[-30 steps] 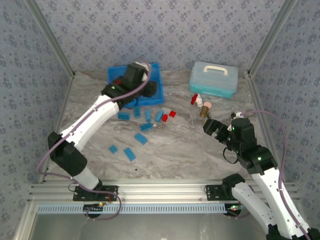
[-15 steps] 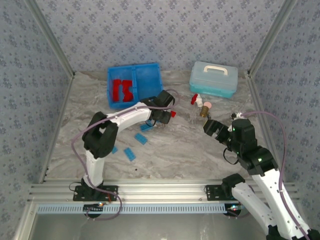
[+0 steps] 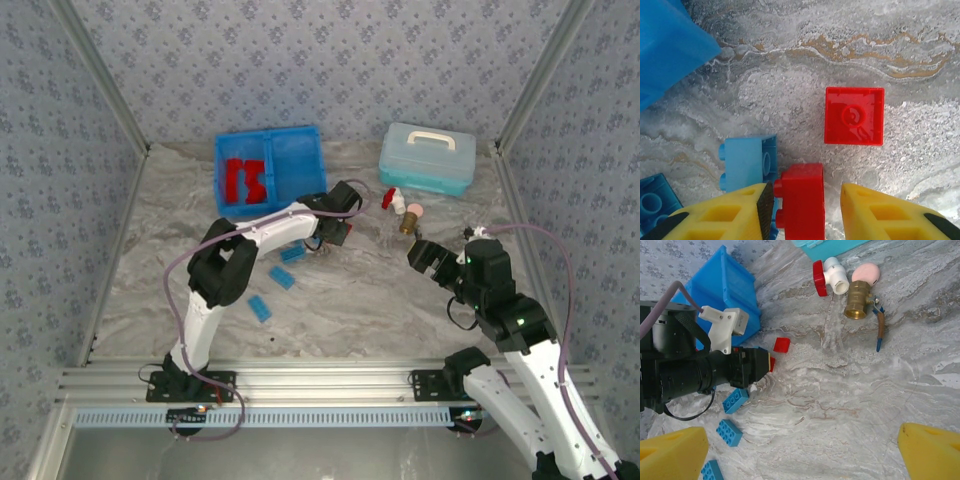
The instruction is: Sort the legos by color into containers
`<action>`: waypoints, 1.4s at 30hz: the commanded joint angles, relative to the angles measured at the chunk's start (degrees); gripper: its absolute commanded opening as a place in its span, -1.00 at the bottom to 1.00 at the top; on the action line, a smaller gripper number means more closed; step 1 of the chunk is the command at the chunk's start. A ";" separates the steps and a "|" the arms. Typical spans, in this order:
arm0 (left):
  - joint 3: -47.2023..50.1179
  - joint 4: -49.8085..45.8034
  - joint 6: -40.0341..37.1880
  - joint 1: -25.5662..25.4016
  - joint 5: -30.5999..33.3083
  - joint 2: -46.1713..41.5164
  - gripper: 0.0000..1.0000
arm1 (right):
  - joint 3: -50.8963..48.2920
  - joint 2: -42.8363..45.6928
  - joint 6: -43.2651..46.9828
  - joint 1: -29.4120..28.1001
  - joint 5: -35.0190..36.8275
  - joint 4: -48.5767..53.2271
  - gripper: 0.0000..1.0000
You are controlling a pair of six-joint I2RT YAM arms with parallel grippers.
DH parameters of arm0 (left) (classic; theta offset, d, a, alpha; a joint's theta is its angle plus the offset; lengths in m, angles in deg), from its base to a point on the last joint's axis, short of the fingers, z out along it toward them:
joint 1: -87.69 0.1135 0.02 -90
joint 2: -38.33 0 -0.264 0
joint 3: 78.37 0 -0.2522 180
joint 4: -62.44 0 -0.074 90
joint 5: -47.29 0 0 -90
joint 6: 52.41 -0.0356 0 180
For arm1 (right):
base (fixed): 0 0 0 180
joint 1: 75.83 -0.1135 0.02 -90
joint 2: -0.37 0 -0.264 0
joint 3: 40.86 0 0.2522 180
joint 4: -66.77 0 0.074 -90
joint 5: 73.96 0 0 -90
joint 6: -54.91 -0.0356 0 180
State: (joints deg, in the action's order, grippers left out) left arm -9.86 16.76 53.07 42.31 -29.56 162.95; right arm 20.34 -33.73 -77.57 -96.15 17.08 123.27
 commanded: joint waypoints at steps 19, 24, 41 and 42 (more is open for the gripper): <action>4.25 -3.58 1.39 -2.24 2.02 0.90 0.02 | -0.27 1.53 -1.12 0.28 0.11 2.00 1.00; 6.67 -1.56 1.80 -2.25 -0.35 0.76 0.05 | -0.78 2.32 -1.47 0.32 0.22 2.04 1.00; 9.72 1.31 2.91 1.21 -0.28 -14.89 -0.51 | -0.09 2.29 -1.54 0.29 0.52 2.06 1.00; 9.46 0.95 2.64 2.37 0.14 -16.77 -0.50 | -0.01 2.29 -1.53 0.34 0.54 2.08 1.00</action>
State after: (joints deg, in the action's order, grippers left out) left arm 0.85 18.26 55.87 41.74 -30.72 155.19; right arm 19.92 -31.88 -78.22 -96.15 17.10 124.34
